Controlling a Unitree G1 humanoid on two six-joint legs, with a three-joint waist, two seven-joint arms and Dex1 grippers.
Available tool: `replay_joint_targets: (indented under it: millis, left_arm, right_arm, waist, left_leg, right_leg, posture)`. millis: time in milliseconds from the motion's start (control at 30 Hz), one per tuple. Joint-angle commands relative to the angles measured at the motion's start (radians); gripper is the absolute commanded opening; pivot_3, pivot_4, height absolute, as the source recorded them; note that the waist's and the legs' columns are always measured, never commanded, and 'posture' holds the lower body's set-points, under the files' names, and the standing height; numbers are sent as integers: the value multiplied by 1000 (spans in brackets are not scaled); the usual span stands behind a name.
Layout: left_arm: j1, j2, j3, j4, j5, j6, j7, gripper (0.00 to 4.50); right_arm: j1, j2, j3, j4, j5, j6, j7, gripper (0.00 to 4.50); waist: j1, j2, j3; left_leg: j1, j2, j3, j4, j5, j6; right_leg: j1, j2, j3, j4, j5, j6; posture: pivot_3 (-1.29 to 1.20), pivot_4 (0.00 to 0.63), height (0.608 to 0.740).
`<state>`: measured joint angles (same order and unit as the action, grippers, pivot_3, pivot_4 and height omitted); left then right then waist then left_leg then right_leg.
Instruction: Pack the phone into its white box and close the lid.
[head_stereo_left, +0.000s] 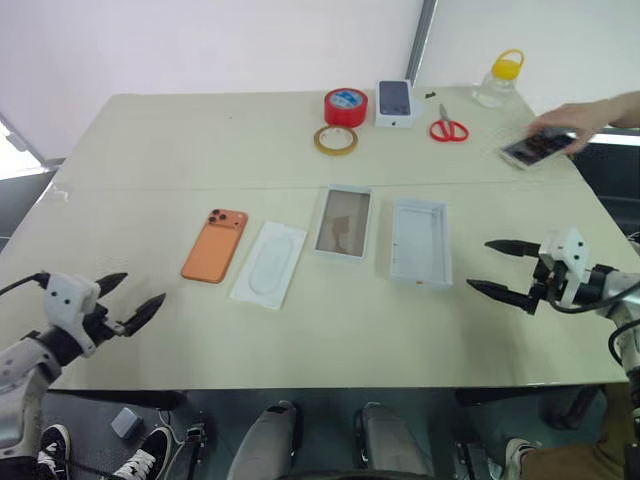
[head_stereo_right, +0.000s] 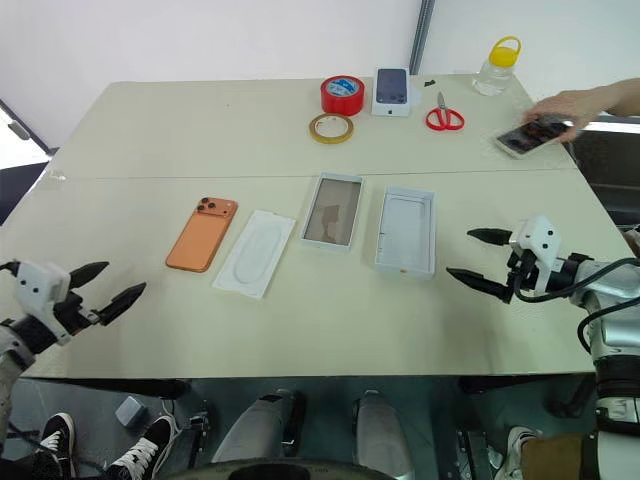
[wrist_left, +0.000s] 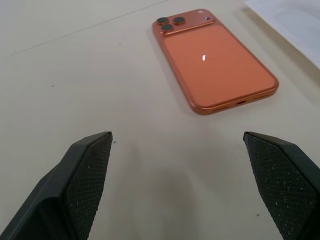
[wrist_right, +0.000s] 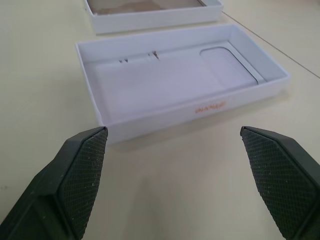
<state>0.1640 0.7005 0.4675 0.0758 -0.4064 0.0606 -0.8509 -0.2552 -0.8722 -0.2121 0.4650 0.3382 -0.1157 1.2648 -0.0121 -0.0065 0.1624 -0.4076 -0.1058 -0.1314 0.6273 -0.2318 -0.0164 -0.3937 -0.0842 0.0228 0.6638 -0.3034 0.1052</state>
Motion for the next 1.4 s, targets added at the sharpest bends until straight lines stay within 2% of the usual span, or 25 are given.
replay_joint_targets:
  millis: [33, 233, 800, 967, 1167, 1400]
  left_arm:
    - [6, 14, 41, -22, -20, -18, -11, 4415]
    - [-8, 13, 8, -61, 6, 13, 29, 4415]
    - [-33, 21, -23, -103, 1, 28, 0, 4415]
    - [-72, 18, -78, -157, -9, 146, 31, 4415]
    - [-160, -5, -145, -262, -135, 417, 63, 4415]
    - [-309, -120, -241, -306, -218, 644, 185, 4415]
  right_arm:
    - [-25, -20, -26, 26, -4, -38, 0, 4439]
    - [-63, -10, -11, 61, -20, -56, 0, 4439]
    - [-69, 2, -1, 23, -31, -51, -13, 4439]
    - [-79, 13, 10, -36, -31, -33, -32, 4439]
    - [-141, 42, 67, -211, -44, 28, -84, 4439]
    - [-205, 121, 170, -392, -50, 100, -125, 4439]
  waist:
    - [0, 0, 0]
    - [-2, 0, 0]
    - [-2, 0, 0]
    - [0, 0, 0]
    - [-5, 1, 0]
    - [1, 0, 0]
  left_leg:
    - [0, 0, 0, 0, 0, 0]
    - [0, 0, 0, 0, 0, 0]
    - [0, 0, 0, 0, 0, 0]
    - [0, 0, 0, 0, 0, 0]
    - [0, 0, 0, 0, 0, 0]
    - [0, 0, 0, 1, 0, 0]
  right_leg:
    - [0, 0, 0, 0, 0, 0]
    - [0, 0, 0, 0, 0, 0]
    - [0, 0, 0, 0, 0, 0]
    - [0, 0, 0, 0, 0, 0]
    - [-1, 0, 0, 1, 0, 0]
    - [0, 1, 0, 0, 0, 1]
  posture:
    - [0, 150, 740]
    - [0, 150, 740]
    - [0, 150, 740]
    - [0, 150, 740]
    - [0, 150, 740]
    - [0, 150, 740]
